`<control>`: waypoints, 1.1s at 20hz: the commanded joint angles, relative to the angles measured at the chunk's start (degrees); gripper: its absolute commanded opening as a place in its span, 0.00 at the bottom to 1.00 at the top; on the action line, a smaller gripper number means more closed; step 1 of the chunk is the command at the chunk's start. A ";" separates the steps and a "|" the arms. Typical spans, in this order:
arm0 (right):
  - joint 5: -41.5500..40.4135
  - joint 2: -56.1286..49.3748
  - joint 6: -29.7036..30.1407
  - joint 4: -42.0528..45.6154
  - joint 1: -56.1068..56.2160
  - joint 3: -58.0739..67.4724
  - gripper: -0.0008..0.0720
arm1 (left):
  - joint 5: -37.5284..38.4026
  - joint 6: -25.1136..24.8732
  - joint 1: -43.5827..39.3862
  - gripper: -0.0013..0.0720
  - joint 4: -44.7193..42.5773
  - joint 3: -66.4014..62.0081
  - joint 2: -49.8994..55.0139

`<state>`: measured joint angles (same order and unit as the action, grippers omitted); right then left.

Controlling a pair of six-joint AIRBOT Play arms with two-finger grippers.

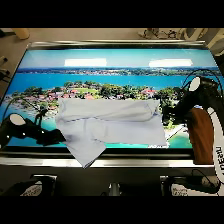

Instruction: Fold the shirts.

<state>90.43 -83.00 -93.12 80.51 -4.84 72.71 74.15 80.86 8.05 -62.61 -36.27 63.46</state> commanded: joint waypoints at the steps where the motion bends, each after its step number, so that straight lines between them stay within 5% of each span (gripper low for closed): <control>1: -0.94 1.29 -0.07 0.79 -0.66 -2.73 0.69 | -5.68 -0.72 -3.32 0.72 4.50 9.03 -3.08; 4: -0.79 1.36 -0.04 2.73 -0.66 -3.39 0.71 | -11.30 2.80 -8.28 0.71 4.81 9.25 -2.97; 6: -1.51 1.46 0.11 2.84 -0.66 -7.17 0.84 | -14.19 4.55 -10.47 0.67 4.81 9.22 -2.08; 7: -2.23 1.46 0.59 2.56 -0.66 -9.55 0.84 | -14.71 4.90 -11.17 0.54 4.83 9.22 -1.40; 9: -4.92 1.46 0.68 2.47 -0.66 -14.45 0.84 | -14.49 4.87 -11.82 0.49 4.79 9.22 -0.50; 10: -6.71 1.44 0.68 2.19 -0.66 -16.46 0.84 | -14.25 4.81 -11.85 0.26 4.79 9.22 -0.37; 12: -10.14 1.44 1.09 0.52 -0.66 -18.95 0.84 | -14.16 3.93 -11.85 0.07 4.79 9.18 -0.59; 16: -13.99 0.68 1.01 0.15 -0.66 -21.53 0.82 | -14.21 3.93 -11.82 0.07 4.59 9.16 -1.88; 20: -16.04 -1.84 0.81 -3.89 -0.66 -21.53 0.66 | -14.21 4.00 -11.82 0.07 4.59 9.16 -2.58; 21: -16.06 -2.27 0.76 -4.13 -0.66 -21.53 0.52 | -14.21 4.00 -11.82 0.07 4.59 9.16 -2.69; 22: -15.85 -2.27 0.79 -4.15 -0.66 -21.51 0.27 | -14.25 3.98 -11.78 0.07 4.59 9.11 -2.84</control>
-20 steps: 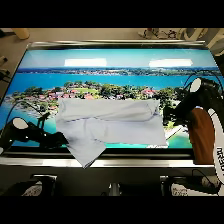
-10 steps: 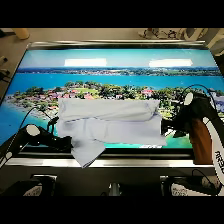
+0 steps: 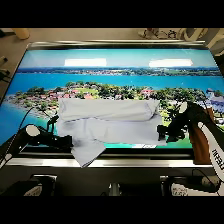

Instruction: Fold the shirts.

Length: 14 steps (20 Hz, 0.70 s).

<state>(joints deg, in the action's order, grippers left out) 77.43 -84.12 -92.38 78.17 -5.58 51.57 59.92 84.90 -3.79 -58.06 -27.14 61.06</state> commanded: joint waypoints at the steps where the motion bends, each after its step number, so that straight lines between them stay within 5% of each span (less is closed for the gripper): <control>1: -2.38 -0.85 0.09 -1.62 0.09 -0.17 0.04 | -0.02 -0.52 0.20 0.07 -0.17 -0.48 -0.68; 8: -3.15 6.25 2.34 -4.26 0.35 18.23 0.03 | 4.22 1.07 2.38 0.06 -13.79 -26.10 -5.25; 14: -13.27 -6.34 -1.05 -2.62 4.44 32.30 0.03 | 2.40 -0.94 3.30 0.07 -13.81 -42.58 13.64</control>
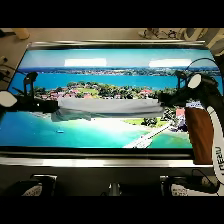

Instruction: Fold the shirts.

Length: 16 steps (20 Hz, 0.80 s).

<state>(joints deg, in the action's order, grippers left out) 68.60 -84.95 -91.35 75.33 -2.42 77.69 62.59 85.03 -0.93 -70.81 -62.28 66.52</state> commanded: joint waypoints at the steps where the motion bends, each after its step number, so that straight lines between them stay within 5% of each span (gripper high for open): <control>1: -4.79 -8.50 -2.73 0.09 1.25 8.04 0.03 | -0.24 -1.03 0.63 0.07 -1.01 -9.92 12.37; 6: -6.58 -16.04 -2.71 -0.39 1.27 10.38 0.06 | 0.37 -0.96 0.96 0.07 -0.59 -18.67 27.69; 8: -6.91 -17.27 -2.95 -0.81 1.27 10.38 0.23 | -0.09 1.09 0.96 0.08 -0.59 -19.54 30.93; 9: -7.26 -17.46 -3.19 -1.81 1.25 10.38 0.44 | -0.31 2.10 0.96 0.26 -0.59 -19.56 31.87; 10: -7.48 -17.27 -3.04 -3.04 1.25 10.49 0.77 | 0.04 2.03 0.98 0.69 -0.61 -19.76 32.09; 11: -6.29 -16.81 -2.54 -3.30 1.07 11.17 0.98 | 0.90 1.97 1.27 0.96 -0.90 -20.50 31.87; 16: 4.31 -17.11 -0.09 -5.90 -5.44 13.46 0.99 | 3.61 1.99 4.68 0.97 -1.66 -27.41 26.38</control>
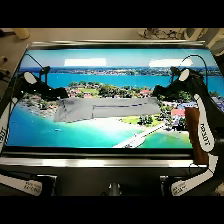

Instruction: Fold the shirts.

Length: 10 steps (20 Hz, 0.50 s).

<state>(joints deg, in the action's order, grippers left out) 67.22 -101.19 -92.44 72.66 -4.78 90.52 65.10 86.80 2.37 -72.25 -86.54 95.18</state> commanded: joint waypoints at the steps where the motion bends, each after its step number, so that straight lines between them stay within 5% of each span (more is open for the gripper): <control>1: 7.56 -2.29 1.07 -6.29 -3.76 0.63 0.99 | 1.07 0.22 1.44 0.97 -0.15 -3.56 -3.89; 5: 10.71 -8.37 3.15 -16.94 -2.08 0.63 0.99 | 1.51 0.20 0.17 0.97 0.87 -3.54 -10.67; 9: 10.27 -10.86 3.15 -17.99 1.95 0.66 0.96 | 1.51 0.20 -2.62 0.97 0.87 -3.56 -15.06; 10: 9.22 -10.91 3.15 -17.86 2.78 0.66 0.77 | 1.51 0.22 -3.58 0.97 0.87 -3.54 -15.45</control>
<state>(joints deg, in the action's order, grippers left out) 77.12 -110.48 -89.56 56.42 -4.25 91.22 66.59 87.00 0.60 -71.44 -89.95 82.21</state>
